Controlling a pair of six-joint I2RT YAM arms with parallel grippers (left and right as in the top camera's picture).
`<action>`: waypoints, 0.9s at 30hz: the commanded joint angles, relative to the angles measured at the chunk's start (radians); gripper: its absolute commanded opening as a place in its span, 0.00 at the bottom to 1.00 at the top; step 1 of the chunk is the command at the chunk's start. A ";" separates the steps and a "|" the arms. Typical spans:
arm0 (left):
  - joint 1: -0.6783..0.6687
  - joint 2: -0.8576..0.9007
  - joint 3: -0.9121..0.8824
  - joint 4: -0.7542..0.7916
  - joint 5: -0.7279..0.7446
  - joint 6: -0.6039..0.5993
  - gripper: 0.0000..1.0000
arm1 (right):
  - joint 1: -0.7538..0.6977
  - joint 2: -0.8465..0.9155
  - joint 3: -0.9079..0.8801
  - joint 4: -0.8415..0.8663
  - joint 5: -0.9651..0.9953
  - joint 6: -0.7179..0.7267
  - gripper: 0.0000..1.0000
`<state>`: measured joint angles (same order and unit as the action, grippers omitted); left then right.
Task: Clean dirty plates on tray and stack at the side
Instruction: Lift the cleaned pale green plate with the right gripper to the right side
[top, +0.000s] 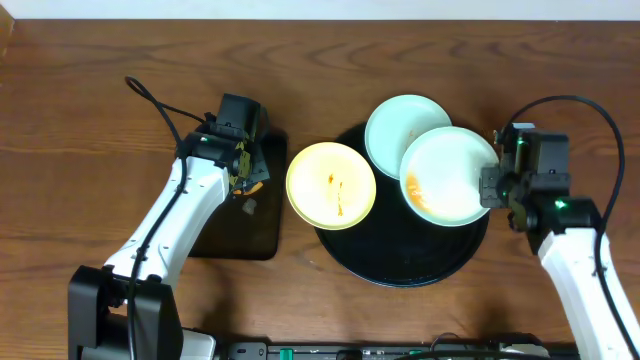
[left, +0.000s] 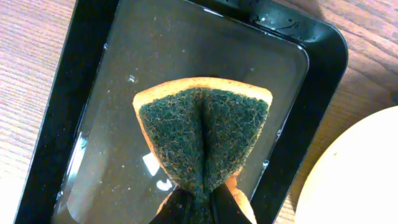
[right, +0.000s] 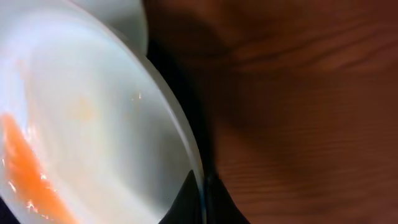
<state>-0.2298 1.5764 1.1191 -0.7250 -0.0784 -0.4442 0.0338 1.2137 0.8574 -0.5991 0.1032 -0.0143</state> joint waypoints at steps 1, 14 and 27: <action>0.005 -0.006 -0.006 0.000 -0.012 0.006 0.07 | 0.096 -0.057 0.020 0.005 0.251 -0.034 0.01; 0.005 -0.006 -0.006 0.001 -0.012 0.006 0.08 | 0.455 -0.064 0.020 0.063 0.759 -0.154 0.01; 0.005 -0.006 -0.006 0.000 -0.012 0.006 0.07 | 0.503 -0.064 0.020 0.136 0.835 -0.227 0.01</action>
<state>-0.2298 1.5764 1.1191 -0.7250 -0.0784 -0.4442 0.5278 1.1591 0.8574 -0.4690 0.8936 -0.2253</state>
